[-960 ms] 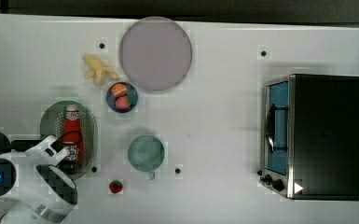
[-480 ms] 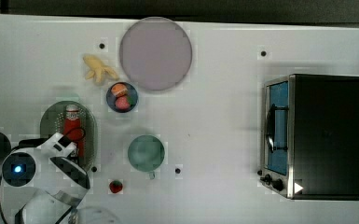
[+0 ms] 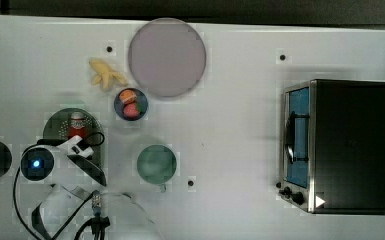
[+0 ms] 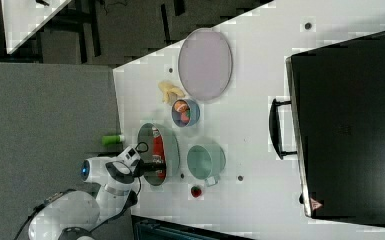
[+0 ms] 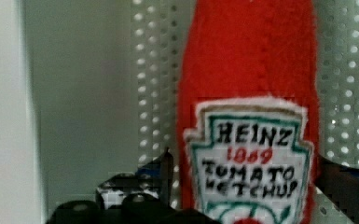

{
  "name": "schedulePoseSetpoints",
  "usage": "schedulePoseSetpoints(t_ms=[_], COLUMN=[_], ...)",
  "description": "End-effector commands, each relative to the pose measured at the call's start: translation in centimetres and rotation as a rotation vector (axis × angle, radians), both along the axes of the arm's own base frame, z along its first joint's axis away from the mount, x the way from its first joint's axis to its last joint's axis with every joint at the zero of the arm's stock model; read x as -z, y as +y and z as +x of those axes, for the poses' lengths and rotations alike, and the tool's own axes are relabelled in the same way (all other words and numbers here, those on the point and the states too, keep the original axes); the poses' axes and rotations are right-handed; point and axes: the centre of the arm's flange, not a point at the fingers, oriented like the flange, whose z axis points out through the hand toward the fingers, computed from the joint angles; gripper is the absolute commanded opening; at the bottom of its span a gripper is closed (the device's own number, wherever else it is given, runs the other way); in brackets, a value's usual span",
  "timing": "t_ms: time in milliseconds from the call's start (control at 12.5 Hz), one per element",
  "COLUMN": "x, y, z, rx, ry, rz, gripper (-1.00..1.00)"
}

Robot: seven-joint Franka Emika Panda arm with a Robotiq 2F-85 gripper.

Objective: Pick ketchup from strainer and place it on the table

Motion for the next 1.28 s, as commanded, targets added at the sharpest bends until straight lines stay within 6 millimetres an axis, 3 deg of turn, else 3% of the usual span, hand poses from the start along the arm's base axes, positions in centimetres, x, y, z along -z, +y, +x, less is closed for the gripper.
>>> schedulePoseSetpoints(t_ms=[80, 240, 480, 960, 1280], x=[-1.4, -1.8, -4.2, -15.5, -22.5], y=[1.8, 2.1, 2.3, 3.1, 1.5], z=[0.2, 0.1, 0.8, 1.1, 4.4], rx=[0.032, 0.031, 0.024, 0.161, 0.324], ry=[-0.034, -0.040, -0.086, -0.108, -0.073], rz=[-0.011, -0.005, -0.012, -0.074, -0.063], gripper=[0.68, 0.21, 0.19, 0.19, 0.19])
